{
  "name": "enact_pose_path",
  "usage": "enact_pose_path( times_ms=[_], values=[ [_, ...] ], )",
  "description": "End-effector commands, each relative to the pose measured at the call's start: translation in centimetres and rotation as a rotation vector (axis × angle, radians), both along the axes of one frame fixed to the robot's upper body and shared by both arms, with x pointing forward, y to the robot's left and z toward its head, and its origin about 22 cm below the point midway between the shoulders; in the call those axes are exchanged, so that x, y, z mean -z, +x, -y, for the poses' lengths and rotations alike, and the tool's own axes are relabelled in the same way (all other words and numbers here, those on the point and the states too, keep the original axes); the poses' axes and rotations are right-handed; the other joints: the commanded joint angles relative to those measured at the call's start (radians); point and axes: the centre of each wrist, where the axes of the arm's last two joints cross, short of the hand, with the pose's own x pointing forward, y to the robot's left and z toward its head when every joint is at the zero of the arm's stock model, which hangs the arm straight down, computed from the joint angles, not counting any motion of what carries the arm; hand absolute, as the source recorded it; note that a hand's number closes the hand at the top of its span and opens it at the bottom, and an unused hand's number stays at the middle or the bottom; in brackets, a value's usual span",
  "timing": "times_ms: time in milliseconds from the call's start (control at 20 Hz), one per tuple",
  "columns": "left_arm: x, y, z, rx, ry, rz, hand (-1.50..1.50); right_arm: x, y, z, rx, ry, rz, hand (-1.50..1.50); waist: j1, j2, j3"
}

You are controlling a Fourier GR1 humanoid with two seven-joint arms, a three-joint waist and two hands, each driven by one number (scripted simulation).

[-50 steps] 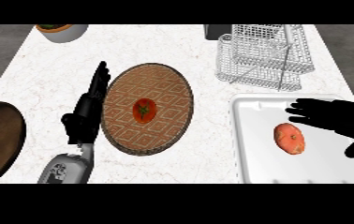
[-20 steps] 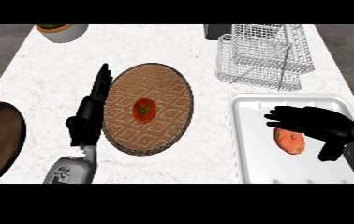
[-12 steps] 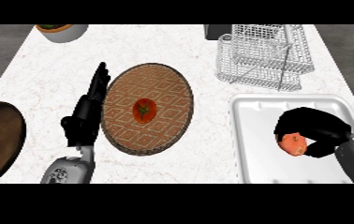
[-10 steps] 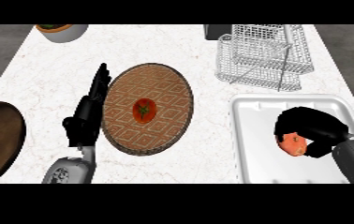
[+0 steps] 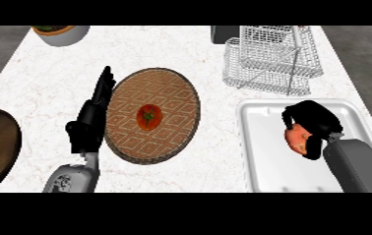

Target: Pick the squash from the tray and place it in the tiered basket

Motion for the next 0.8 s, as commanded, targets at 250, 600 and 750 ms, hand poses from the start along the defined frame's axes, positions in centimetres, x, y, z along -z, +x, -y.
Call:
enact_pose_path(
  times_ms=[250,600,750],
  values=[
    [0.5,-0.1,-0.9,-0.001,0.012,-0.021,0.00,-2.6,3.2,-13.7,0.533,-0.159,0.143,1.50,0.021,0.001,0.017],
    [-0.4,0.3,0.7,-0.004,0.004,-0.006,0.00,-13.2,3.3,-22.2,0.729,-0.187,0.367,1.50,0.012,0.002,0.022],
    [1.2,-0.5,0.4,0.000,0.000,-0.024,0.00,-19.3,2.2,-23.4,0.777,-0.136,0.473,1.50,0.002,0.002,0.022]
  ],
)
